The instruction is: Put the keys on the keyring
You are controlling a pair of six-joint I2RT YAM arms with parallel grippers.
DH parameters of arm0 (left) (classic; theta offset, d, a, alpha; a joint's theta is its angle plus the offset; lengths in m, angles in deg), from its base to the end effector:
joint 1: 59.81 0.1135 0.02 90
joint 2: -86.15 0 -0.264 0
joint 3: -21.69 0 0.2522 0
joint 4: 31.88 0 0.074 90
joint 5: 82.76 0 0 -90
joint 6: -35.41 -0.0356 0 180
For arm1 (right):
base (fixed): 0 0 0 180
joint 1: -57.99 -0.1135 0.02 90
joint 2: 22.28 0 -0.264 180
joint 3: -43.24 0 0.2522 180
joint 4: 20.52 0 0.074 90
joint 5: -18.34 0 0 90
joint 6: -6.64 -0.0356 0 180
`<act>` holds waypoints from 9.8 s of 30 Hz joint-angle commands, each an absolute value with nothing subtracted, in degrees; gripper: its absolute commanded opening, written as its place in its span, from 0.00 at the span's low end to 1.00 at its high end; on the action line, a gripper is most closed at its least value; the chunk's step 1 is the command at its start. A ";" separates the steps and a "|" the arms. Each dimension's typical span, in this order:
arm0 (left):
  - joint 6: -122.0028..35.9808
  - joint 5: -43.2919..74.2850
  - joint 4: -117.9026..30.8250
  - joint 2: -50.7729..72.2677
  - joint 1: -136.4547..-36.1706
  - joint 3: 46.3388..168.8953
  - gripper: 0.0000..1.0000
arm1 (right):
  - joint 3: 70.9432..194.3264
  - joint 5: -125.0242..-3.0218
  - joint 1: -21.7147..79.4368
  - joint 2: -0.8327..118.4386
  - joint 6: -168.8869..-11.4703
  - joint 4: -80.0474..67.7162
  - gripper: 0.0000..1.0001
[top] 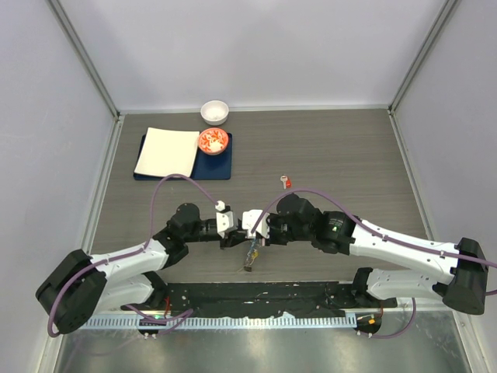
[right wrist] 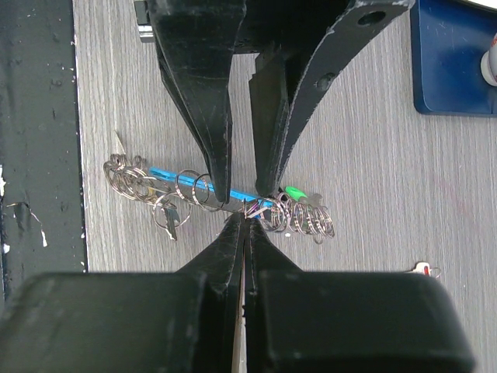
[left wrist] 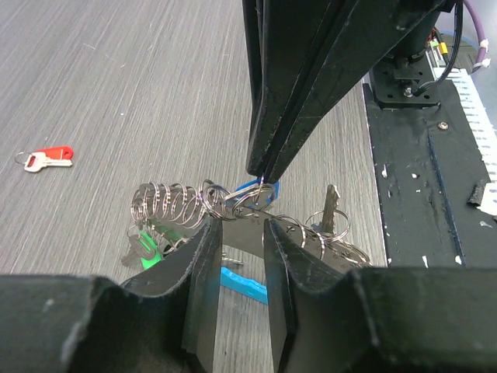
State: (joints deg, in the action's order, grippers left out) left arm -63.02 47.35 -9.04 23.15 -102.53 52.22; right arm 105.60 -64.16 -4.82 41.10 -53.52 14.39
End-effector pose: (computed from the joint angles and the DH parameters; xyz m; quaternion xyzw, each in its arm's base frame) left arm 0.1407 -0.1612 0.1964 0.5094 0.5518 -0.4290 0.5020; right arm 0.1066 0.2177 0.2809 -0.6634 0.5923 0.1846 0.4184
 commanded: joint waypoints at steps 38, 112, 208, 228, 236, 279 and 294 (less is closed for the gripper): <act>-66.63 51.18 -7.24 21.82 -102.18 55.22 0.18 | 107.01 -64.54 -5.03 39.25 -54.01 11.52 0.01; -62.93 54.96 -4.23 18.57 -101.91 54.25 0.33 | 102.44 -66.57 -5.03 37.05 -57.70 9.59 0.01; -45.63 51.36 1.38 18.14 -102.70 51.17 0.30 | 101.12 -67.80 -5.03 35.47 -58.75 9.76 0.01; -37.80 53.55 19.83 6.35 -102.62 53.38 0.34 | 101.03 -67.62 -5.03 34.85 -58.58 10.03 0.01; -36.66 55.40 23.61 4.59 -102.27 53.73 0.29 | 101.12 -67.27 -5.03 34.94 -58.58 10.20 0.01; -41.93 36.79 9.92 21.46 -99.72 50.21 0.04 | 100.33 -68.40 -4.94 39.86 -59.72 2.47 0.01; -34.67 -6.71 -27.91 45.00 -99.72 54.43 0.83 | 108.85 -76.06 -4.50 53.28 -59.28 -6.40 0.01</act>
State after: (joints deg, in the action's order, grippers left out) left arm -41.51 14.44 -11.67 38.36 -99.93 50.32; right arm 103.22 -74.23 -4.86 49.21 -59.53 0.92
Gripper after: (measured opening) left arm 0.747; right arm 0.045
